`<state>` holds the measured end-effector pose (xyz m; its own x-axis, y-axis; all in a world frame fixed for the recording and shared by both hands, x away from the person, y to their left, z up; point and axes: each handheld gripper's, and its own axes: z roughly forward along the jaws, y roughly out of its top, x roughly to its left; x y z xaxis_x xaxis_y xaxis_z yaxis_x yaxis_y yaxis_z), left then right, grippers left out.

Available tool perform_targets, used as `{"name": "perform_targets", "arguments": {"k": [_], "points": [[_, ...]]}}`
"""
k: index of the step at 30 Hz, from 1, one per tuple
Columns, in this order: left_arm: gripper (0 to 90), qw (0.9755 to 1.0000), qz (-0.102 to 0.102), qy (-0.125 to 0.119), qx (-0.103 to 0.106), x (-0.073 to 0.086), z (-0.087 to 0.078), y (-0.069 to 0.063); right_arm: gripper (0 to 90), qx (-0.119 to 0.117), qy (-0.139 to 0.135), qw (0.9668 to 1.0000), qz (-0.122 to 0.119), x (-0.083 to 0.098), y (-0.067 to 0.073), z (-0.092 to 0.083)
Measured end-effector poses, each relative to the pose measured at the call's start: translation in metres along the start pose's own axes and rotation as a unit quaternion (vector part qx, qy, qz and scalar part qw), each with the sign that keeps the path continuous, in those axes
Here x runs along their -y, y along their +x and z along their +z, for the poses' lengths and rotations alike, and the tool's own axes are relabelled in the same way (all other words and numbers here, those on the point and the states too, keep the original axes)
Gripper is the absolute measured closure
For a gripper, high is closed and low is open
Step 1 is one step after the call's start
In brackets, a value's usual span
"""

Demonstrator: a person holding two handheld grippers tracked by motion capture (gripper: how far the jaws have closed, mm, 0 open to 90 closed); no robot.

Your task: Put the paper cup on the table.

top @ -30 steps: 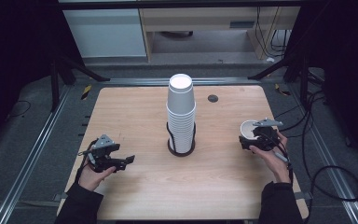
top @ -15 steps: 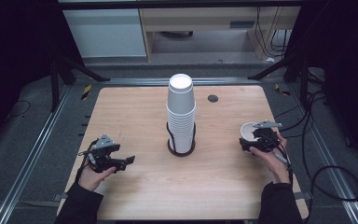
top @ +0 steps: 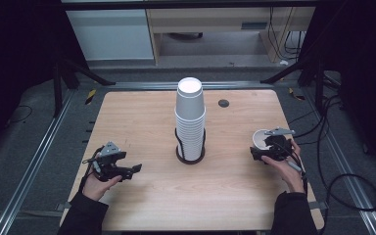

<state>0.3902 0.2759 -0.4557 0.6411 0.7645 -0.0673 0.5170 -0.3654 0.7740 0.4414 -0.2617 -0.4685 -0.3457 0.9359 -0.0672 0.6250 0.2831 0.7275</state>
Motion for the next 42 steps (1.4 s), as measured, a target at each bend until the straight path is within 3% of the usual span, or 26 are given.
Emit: {"name": "perform_targets", "arguments": {"k": [26, 30, 42], "points": [[14.7, 0.9999, -0.001, -0.009, -0.005, -0.001, -0.008, 0.001, 1.5, -0.004, 0.007, 1.0000, 0.001, 0.011, 0.008, -0.021], [14.8, 0.9999, 0.000, -0.011, -0.003, -0.002, -0.009, 0.001, 1.4, -0.003, 0.017, 0.9998, -0.004, 0.021, 0.012, -0.028], [14.7, 0.9999, -0.003, -0.005, -0.009, 0.000, -0.010, 0.003, 1.4, 0.001, 0.010, 0.9999, 0.004, 0.038, 0.013, -0.052]]}}
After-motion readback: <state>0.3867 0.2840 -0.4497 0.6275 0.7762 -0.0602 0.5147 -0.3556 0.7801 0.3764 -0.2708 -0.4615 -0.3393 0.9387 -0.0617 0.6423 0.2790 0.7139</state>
